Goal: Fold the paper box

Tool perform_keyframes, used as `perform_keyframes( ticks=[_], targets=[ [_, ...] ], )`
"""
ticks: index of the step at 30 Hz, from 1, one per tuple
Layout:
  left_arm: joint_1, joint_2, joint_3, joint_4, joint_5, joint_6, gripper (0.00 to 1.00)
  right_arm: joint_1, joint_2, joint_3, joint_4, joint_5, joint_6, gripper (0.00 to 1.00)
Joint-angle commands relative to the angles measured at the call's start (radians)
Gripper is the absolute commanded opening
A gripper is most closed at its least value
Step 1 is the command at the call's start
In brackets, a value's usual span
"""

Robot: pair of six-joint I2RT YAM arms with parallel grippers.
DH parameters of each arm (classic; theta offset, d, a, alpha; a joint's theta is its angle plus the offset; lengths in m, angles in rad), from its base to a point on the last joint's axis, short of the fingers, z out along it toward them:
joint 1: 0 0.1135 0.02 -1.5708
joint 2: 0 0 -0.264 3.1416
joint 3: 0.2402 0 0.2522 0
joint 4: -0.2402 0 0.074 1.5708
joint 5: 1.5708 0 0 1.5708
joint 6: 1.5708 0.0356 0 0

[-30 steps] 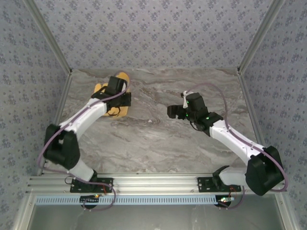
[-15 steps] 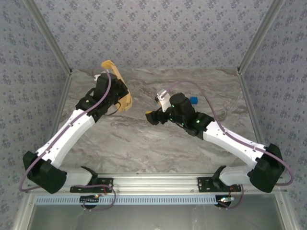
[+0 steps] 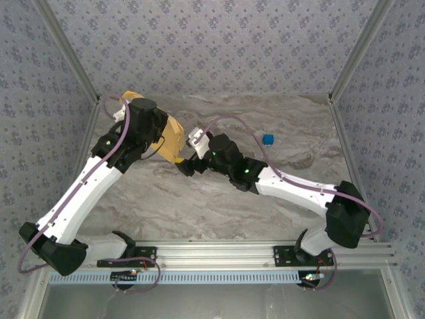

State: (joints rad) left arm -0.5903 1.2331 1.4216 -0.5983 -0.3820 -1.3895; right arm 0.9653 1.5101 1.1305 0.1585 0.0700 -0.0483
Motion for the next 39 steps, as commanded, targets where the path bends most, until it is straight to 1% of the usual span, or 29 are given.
perform_keyframes(
  ticks=[1, 5, 7, 9, 12, 14, 16, 18, 24, 27, 28, 30, 34, 37, 39],
  targets=[
    [-0.006, 0.009, 0.049, -0.05, 0.002, -0.088, 0.0, 0.02, 0.047, 0.084, 0.094, 0.092, -0.054, 0.98],
    [-0.008, 0.004, 0.049, -0.047, 0.013, -0.096, 0.0, 0.02, 0.104, 0.13, 0.112, 0.23, -0.054, 0.97],
    [-0.008, 0.002, 0.046, -0.05, 0.015, -0.102, 0.0, 0.019, 0.122, 0.152, 0.111, 0.28, -0.053, 0.94],
    [-0.008, 0.003, 0.045, -0.05, 0.01, -0.103, 0.0, 0.019, 0.134, 0.171, 0.097, 0.306, -0.053, 0.88],
    [-0.008, 0.005, 0.044, -0.052, 0.002, -0.1, 0.0, 0.016, 0.121, 0.159, 0.098, 0.302, -0.066, 0.73],
    [-0.008, 0.006, 0.042, -0.049, -0.002, -0.095, 0.0, 0.012, 0.105, 0.146, 0.092, 0.295, -0.07, 0.6],
    [-0.006, 0.008, 0.039, -0.041, -0.002, -0.089, 0.03, 0.005, 0.087, 0.132, 0.075, 0.274, -0.073, 0.49],
    [-0.007, 0.01, 0.037, -0.033, -0.003, -0.078, 0.05, -0.006, 0.067, 0.115, 0.059, 0.242, -0.076, 0.43],
    [-0.003, 0.012, 0.02, 0.011, 0.006, -0.028, 0.1, -0.054, -0.004, 0.071, 0.004, 0.08, -0.068, 0.21],
    [0.002, 0.012, 0.009, 0.048, 0.021, 0.021, 0.15, -0.085, -0.039, 0.03, -0.036, 0.016, -0.065, 0.11],
    [0.004, 0.011, 0.004, 0.065, 0.028, 0.044, 0.17, -0.096, -0.052, 0.026, -0.053, -0.005, -0.06, 0.08],
    [0.006, 0.009, -0.001, 0.098, 0.042, 0.099, 0.29, -0.126, -0.079, 0.019, -0.087, -0.052, -0.041, 0.0],
    [0.02, 0.005, -0.002, 0.14, 0.076, 0.229, 0.48, -0.208, -0.14, -0.002, -0.154, -0.161, 0.028, 0.0],
    [0.049, -0.021, -0.02, 0.188, 0.145, 0.383, 0.63, -0.291, -0.201, -0.022, -0.209, -0.26, 0.076, 0.0],
    [0.076, -0.063, -0.059, 0.249, 0.219, 0.521, 0.74, -0.354, -0.246, -0.033, -0.255, -0.325, 0.105, 0.0]
  ],
)
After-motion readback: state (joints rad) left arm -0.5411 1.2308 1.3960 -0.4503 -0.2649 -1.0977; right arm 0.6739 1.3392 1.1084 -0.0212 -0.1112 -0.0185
